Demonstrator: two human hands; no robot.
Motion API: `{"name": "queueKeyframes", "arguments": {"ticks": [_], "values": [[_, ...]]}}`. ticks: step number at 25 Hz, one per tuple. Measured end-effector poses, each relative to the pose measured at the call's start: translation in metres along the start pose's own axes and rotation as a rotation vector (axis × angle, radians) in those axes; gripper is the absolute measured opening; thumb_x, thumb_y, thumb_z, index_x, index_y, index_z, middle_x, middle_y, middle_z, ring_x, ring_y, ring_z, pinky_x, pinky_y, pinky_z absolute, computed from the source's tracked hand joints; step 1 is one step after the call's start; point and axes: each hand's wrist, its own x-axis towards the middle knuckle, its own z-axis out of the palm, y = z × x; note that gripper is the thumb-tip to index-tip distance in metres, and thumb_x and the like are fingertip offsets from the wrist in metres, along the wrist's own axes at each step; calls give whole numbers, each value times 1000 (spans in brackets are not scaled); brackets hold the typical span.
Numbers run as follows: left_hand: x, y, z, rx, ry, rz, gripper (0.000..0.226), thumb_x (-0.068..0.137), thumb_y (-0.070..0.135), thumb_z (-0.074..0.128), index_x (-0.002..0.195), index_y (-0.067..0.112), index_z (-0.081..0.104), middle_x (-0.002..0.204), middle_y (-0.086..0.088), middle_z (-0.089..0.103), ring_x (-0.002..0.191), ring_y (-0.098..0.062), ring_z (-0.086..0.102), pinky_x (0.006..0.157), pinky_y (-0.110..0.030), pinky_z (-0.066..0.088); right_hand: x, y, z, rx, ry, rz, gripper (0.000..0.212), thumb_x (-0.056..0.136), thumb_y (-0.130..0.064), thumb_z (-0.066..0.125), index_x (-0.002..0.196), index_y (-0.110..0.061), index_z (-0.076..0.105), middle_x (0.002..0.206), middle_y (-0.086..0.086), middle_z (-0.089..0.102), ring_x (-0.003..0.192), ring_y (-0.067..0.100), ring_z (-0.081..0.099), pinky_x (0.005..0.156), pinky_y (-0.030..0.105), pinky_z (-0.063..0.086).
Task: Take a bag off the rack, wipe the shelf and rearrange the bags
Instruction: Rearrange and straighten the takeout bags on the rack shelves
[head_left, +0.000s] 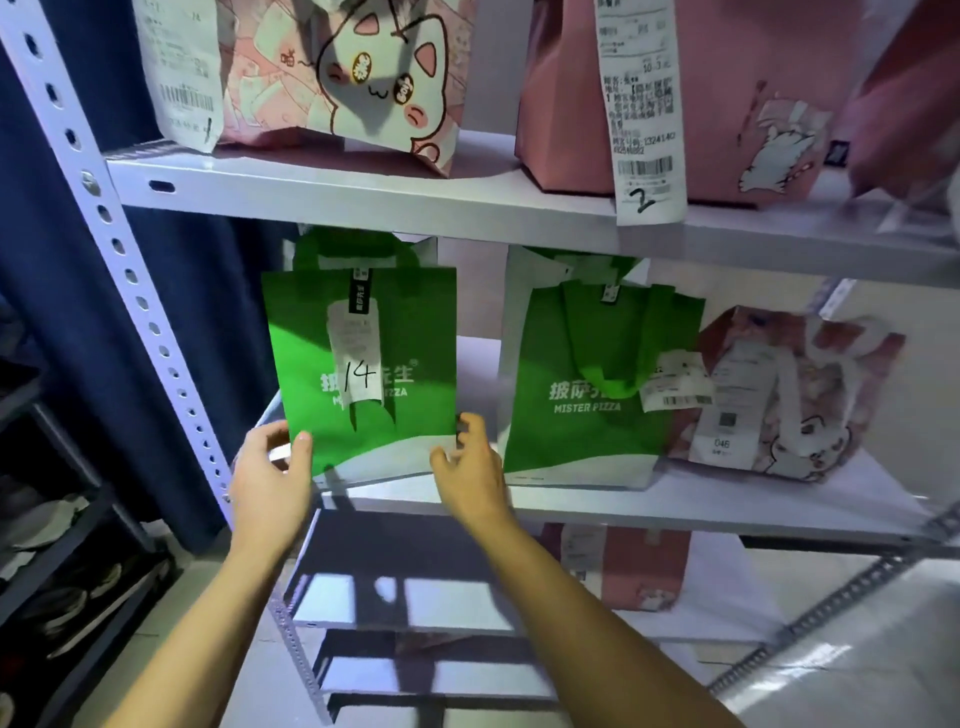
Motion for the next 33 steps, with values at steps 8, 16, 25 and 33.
{"name": "queueKeyframes", "arguments": {"ticks": [8,16,25,33], "values": [[9,24,11,-4,-158,95,45,96,2,51,139,16,49,121,9,56,110,-12,53,91,-24,35,9,2,4,72,-96,6,61,91,-22,59,150,-22,39,148,7,51,134,26,50,110,39,43],[22,7,3,53,-326,104,60,94,5,51,147,30,35,141,11,53,132,-7,46,106,-29,34,-3,2,4,119,-154,31,73,90,-27,59,157,-29,29,156,0,43,141,22,44,115,37,38],[-12,23,27,125,-131,159,65,92,13,53,153,13,29,153,-15,36,138,-30,36,115,-49,32,-42,34,-39,212,-36,44,57,93,-25,59,147,-31,46,140,0,56,129,19,53,106,44,48],[-71,62,107,-51,-358,318,58,93,16,51,149,21,37,143,-4,44,114,-12,46,97,-37,43,-73,108,-128,250,258,162,24,94,-5,58,106,-23,67,94,-5,71,88,17,67,77,20,55]]}}
